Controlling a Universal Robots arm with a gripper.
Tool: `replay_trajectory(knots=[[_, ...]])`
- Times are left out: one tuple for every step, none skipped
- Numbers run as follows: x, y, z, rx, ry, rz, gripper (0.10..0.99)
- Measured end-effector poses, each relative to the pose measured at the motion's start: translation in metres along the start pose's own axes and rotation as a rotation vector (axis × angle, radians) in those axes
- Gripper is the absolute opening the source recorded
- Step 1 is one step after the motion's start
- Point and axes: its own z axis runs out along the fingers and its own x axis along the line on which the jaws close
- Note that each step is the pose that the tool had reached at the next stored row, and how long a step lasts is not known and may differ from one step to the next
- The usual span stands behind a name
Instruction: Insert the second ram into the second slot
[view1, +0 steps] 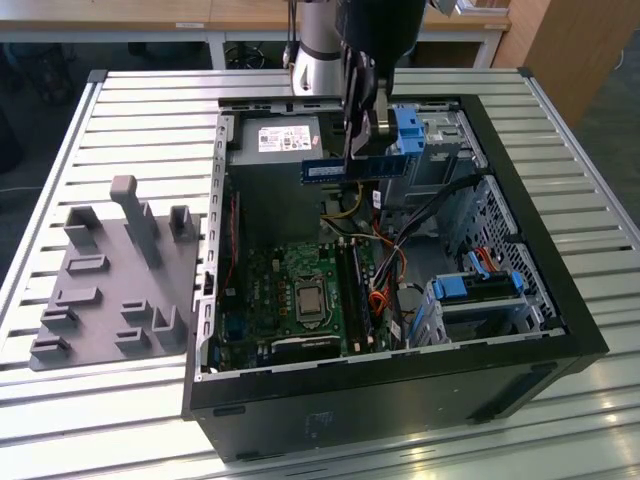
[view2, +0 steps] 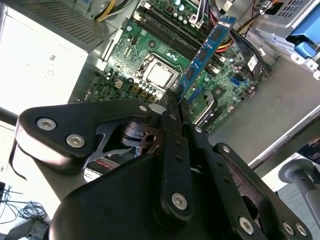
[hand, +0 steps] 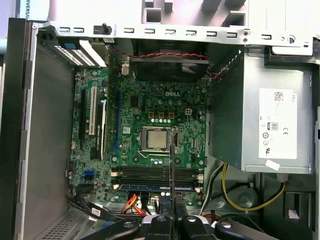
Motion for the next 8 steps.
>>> replay_trajectory(knots=[[0.0007, 0.0, 0.0, 0.0, 0.0, 0.0, 0.137], [0.0015, 0.0001, 0.0, 0.0, 0.0, 0.0, 0.137], [0.0022, 0.0001, 0.0, 0.0, -0.0001, 0.0, 0.137], [0.0031, 0.0001, 0.0, 0.0, 0.0, 0.0, 0.137], [0.0038, 0.0001, 0.0, 0.0, 0.0001, 0.0, 0.137], [0.0044, 0.0001, 0.0, 0.0, 0.0003, 0.0, 0.137], [0.0051, 0.0002, 0.0, 0.0, 0.0005, 0.0, 0.137], [0.0053, 0.0002, 0.0, 0.0, 0.0008, 0.0, 0.137]])
